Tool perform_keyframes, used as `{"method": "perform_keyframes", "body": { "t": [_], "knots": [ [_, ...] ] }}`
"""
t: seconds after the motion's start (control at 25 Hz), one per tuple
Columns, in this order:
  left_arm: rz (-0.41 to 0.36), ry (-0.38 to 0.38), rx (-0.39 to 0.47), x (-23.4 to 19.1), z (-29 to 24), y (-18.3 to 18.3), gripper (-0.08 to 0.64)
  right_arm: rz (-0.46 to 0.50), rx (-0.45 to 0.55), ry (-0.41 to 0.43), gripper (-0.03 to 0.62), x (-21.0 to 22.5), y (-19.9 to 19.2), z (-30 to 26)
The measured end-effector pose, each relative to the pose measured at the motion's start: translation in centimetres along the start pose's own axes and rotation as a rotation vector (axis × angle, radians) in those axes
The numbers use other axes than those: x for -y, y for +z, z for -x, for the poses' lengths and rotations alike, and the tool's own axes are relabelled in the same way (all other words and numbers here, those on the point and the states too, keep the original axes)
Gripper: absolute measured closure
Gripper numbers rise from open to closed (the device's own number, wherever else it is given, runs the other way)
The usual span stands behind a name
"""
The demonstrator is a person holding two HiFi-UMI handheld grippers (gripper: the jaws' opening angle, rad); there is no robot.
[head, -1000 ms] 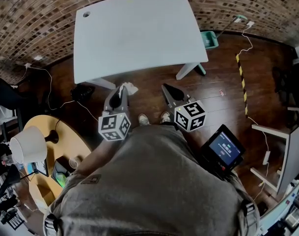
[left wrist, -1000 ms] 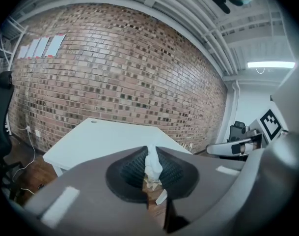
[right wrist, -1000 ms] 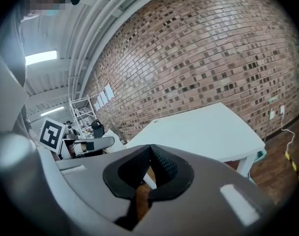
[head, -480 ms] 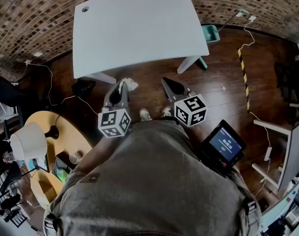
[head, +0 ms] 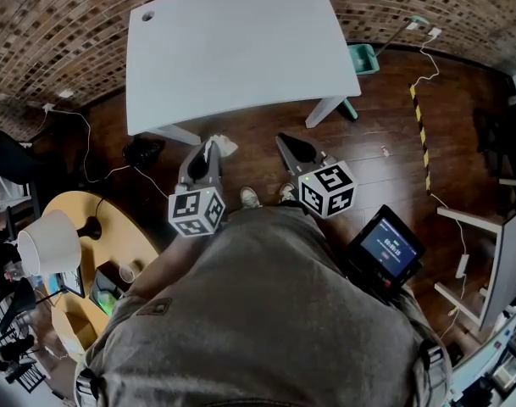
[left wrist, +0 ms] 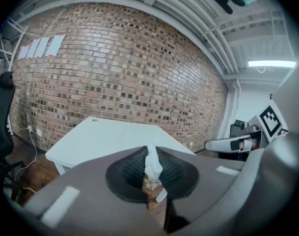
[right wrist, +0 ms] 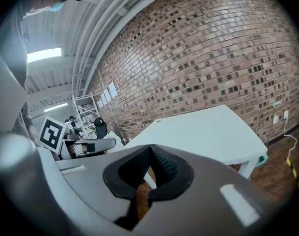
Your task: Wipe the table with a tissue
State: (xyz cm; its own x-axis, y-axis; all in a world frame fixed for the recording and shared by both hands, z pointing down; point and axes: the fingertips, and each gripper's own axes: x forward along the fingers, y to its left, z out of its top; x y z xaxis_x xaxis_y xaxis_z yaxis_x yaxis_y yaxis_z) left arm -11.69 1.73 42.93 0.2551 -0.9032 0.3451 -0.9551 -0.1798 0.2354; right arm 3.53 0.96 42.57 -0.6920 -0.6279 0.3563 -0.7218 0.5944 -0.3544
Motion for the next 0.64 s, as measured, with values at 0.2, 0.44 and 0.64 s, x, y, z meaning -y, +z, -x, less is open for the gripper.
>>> {"method": "perform_keyframes", "body": {
  "t": [0.2, 0.44, 0.64],
  "knots": [
    [0.0, 0.003, 0.002, -0.14, 0.18, -0.01, 0.534, 0.007, -0.001, 0.006, 0.58, -0.25, 0.15, -0.11],
    [0.004, 0.002, 0.0, -0.21, 0.32, 0.13, 0.534, 0.01, -0.007, 0.014, 0.58, -0.72, 0.29, -0.28],
    [0.007, 0.003, -0.002, -0.1, 0.32, 0.13, 0.534, 0.01, -0.005, 0.018, 0.58, -0.82, 0.38, -0.3]
  ]
}}
